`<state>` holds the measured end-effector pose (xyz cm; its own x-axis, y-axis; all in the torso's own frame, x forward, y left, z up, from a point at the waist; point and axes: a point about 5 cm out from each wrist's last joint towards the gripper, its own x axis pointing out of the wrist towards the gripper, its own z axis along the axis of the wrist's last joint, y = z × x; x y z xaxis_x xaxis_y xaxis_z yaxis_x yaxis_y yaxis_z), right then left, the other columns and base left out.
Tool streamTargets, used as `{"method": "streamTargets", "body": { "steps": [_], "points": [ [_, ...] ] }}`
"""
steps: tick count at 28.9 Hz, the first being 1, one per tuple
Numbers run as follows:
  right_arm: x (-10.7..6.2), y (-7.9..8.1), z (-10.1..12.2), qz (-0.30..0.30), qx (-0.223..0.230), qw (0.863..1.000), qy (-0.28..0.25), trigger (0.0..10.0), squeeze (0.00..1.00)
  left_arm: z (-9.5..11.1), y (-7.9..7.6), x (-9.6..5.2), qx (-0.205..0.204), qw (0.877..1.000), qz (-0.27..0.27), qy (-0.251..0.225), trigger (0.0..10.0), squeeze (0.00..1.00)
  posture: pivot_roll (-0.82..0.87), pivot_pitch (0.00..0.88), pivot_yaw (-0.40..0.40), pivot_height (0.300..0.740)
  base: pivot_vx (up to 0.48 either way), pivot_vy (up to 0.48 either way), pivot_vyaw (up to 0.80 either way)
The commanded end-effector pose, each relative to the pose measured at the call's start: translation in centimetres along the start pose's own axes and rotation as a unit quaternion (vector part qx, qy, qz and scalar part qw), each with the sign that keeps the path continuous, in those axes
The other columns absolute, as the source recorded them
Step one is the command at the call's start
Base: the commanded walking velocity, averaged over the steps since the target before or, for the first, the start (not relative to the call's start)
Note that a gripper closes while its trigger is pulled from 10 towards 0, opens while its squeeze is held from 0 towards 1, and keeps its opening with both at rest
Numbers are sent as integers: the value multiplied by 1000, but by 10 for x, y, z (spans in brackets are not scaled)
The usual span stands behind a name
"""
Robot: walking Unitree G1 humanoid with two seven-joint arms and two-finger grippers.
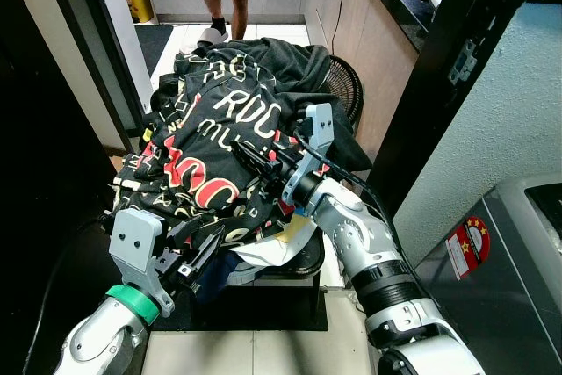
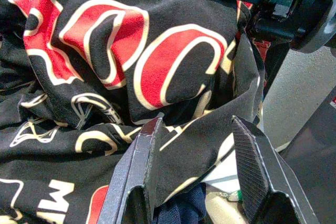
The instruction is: Clothes washing
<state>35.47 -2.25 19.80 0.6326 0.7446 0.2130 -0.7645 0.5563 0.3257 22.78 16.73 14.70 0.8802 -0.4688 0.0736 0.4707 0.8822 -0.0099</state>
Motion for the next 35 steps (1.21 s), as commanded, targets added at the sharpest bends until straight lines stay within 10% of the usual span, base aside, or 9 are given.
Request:
{"method": "streamTargets", "body": {
  "steps": [1,12,20,25,35],
  "points": [
    [1,2,-6,5,10,1000,6,0,0,-1,-2,0,-1,1000,-4,4,10000,0,74,47,36,740,0,0,0],
    [0,2,-1,6,16,1000,-14,0,0,2,-2,2,1,1000,-7,-1,10000,0,71,37,40,740,0,0,0],
    [1,-3,43,-9,17,995,-95,0,0,2,-2,4,1,1000,-8,-3,10000,0,69,34,41,740,0,0,0],
    [-31,-36,153,-100,4,948,-303,0,0,3,1,7,5,1000,-7,-6,10000,0,62,22,45,740,0,0,0],
    [-72,-57,209,-162,-38,901,-400,0,0,2,7,10,11,1000,6,-6,10000,0,58,7,48,740,0,0,0]
  ]
}}
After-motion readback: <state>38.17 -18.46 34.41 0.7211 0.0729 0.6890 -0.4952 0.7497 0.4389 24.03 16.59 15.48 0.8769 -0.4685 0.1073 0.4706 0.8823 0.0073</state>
